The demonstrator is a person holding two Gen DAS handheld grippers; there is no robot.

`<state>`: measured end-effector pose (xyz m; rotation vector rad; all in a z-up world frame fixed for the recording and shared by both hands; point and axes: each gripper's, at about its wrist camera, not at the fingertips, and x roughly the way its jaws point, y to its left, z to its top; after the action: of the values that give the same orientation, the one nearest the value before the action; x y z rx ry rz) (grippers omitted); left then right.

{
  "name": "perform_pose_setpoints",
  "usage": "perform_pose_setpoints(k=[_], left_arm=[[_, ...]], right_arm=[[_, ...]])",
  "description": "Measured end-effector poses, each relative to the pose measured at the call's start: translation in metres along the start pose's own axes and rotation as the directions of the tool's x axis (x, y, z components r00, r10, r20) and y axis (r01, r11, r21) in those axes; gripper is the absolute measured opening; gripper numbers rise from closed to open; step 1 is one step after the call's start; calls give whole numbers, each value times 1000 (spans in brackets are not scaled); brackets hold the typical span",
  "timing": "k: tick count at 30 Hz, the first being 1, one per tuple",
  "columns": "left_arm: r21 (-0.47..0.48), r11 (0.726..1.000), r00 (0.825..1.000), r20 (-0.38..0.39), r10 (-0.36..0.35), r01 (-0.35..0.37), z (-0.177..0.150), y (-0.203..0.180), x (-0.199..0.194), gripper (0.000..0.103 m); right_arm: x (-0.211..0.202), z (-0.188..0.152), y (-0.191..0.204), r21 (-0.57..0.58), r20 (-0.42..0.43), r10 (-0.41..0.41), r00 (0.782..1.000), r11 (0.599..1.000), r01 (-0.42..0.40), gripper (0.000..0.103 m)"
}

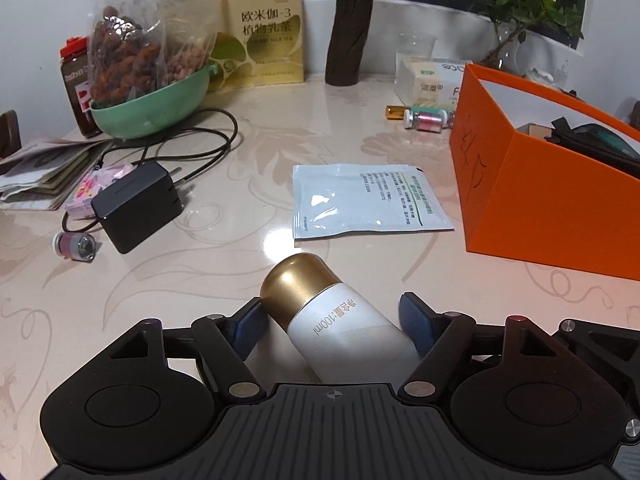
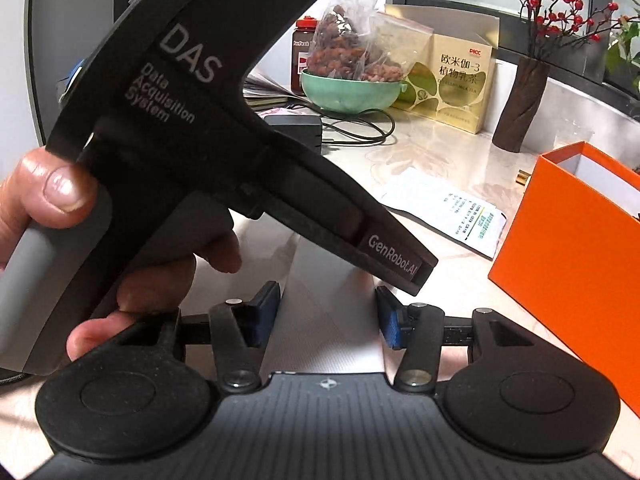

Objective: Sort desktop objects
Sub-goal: 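Carry the white tube into the orange box and open the left gripper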

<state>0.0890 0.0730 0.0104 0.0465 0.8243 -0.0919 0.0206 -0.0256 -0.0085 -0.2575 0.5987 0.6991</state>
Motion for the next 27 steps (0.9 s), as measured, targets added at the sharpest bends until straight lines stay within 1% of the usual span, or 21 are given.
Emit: perform_pose_setpoints(k=[6, 8, 14, 17, 20, 22, 24, 27], left_arm=[[-25, 1000, 1000, 15, 9, -9, -1, 3, -5, 68], [-23, 1000, 999, 43, 19, -18, 0, 2, -12, 67], [-15, 999, 989, 144, 40, -39, 3, -3, -36, 67], [-26, 999, 978, 206, 40, -35, 5, -3, -53, 67], [-28, 999, 958, 284, 41, -34, 6, -4, -72, 67], [-32, 999, 948, 315, 41, -33, 9, -4, -82, 66], [-36, 999, 946, 323, 35, -25, 16, -6, -86, 66], [-48, 999, 951, 308, 14, 1, 32, -11, -90, 65]], right_arm=[[0, 0, -2, 32, 1, 12, 1000, 999, -12, 57], [-3, -1, -1, 38, 17, 13, 1000, 999, -13, 56], [-19, 2, 6, 1, 101, -22, 995, 1000, 22, 56], [-28, 6, 10, -30, 154, -41, 987, 999, 46, 56], [-37, 12, 16, -65, 215, -66, 974, 995, 81, 56], [-46, 14, 20, -80, 250, -80, 965, 991, 103, 56], [-51, 16, 20, -81, 272, -95, 958, 989, 121, 56], [-57, 25, 10, -66, 283, -106, 953, 989, 130, 56]])
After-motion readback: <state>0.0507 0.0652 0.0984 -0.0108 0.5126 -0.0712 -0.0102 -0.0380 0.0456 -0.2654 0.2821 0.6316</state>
